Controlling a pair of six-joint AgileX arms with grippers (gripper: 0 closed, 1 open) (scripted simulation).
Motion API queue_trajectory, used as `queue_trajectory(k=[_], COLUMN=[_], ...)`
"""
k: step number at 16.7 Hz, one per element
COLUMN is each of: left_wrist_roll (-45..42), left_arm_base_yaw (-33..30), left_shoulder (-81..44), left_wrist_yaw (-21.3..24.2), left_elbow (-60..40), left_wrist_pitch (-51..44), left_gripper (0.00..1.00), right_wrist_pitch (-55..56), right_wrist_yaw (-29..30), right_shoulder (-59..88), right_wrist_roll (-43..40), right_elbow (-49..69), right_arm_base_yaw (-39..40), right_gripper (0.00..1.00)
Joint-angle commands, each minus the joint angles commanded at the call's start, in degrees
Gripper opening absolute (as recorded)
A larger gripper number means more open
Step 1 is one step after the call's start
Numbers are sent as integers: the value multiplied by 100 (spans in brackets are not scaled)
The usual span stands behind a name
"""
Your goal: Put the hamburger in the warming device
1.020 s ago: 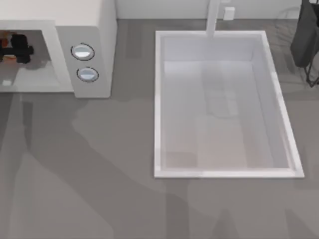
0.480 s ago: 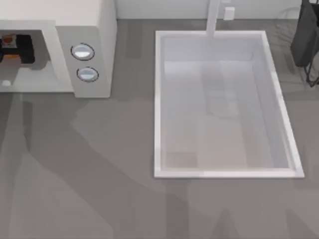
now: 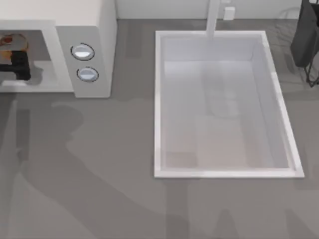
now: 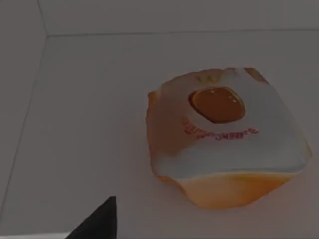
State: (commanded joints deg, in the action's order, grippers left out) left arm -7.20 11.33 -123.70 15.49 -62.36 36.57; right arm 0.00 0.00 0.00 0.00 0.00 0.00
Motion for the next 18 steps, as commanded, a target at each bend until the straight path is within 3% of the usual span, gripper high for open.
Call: queue_trajectory(k=[6, 9, 18], left_wrist_roll=[-183, -246, -264], left_arm_base_yaw=[467, 648, 683], left_shoulder=[1379, 1899, 2269], left_wrist_yaw=[320, 452, 496], left_elbow=[2645, 3471, 3656], left_wrist_pitch=[960, 1340, 1268], left_gripper=[100, 100, 100], right_wrist_pitch=[0, 0, 0], right_wrist_yaw=[0, 0, 0], right_shoulder=[0, 0, 0], right_wrist_roll=[0, 0, 0], right_elbow=[0, 0, 0], right_arm_base_yaw=[0, 0, 0], right_gripper=[100, 100, 100])
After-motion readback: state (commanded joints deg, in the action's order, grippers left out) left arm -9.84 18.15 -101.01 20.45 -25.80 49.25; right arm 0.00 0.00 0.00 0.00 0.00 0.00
